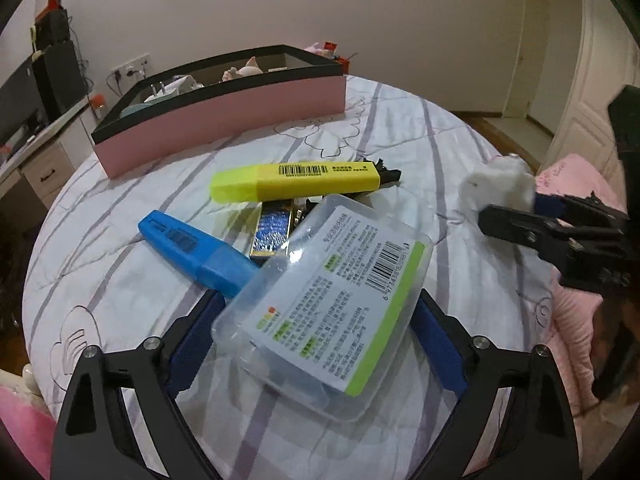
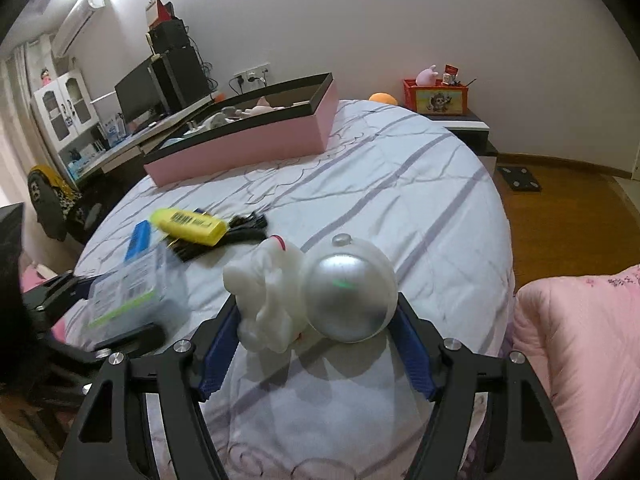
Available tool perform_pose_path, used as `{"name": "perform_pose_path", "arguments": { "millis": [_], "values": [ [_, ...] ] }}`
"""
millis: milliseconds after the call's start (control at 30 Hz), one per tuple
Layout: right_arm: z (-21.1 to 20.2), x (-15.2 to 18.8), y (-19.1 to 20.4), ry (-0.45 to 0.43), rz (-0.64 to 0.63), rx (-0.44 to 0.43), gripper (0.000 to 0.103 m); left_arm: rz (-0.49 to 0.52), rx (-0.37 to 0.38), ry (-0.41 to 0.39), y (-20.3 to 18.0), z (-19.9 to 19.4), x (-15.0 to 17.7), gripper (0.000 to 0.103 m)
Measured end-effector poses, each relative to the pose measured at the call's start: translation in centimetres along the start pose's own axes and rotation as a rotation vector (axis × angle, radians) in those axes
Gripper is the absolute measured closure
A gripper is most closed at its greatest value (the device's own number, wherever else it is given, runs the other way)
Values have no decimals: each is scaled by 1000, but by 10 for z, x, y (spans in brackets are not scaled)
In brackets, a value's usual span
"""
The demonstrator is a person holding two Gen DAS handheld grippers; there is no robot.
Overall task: Organize rigid objects
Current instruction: 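Grasp the clear plastic case with the left gripper while the right holds the astronaut, then lift the clear case and astronaut figure and carry both over the pink box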
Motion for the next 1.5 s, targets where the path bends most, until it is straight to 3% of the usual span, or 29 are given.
{"name": "perform_pose_path", "arguments": {
  "millis": [267,433,667,767,867,900,1000,1300,1500],
  "values": [
    [2,4,13,1,-37,-30,30,-107,10,-113,7,-13,-4,28],
    [8,4,21,-7,-48,-30,30,-96,-1,-99,6,-8,-6,28],
    [10,3,21,-7,-46,-38,31,-127,70,-113,7,-8,-10,28],
    [10,4,22,-7,-51,-39,31,-148,118,-124,9,-11,-12,20],
    [10,4,23,-6,-60,-29,31,-117,79,-103,7,-6,-13,23],
    [11,4,23,-6,-62,-26,31,-108,76,-98,6,-4,-12,29],
    [11,4,24,-8,-64,-18,31,-91,78,-99,2,-2,-11,35],
    [10,4,25,-18,-62,-10,30,-82,75,-74,2,6,-14,36],
    [8,3,26,-24,-60,-3,31,-56,11,-133,-2,-5,-14,37]
  ]
}}
Point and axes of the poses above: each gripper's, at about its wrist camera, not at the fingertips, and z roughly the way its jaws point, y to its left, x to its underside, the point moved 2 cm from there along z, roughly the way its jaws point, and after that the axes turned 3 degrees about y, right-handed, at the moved point
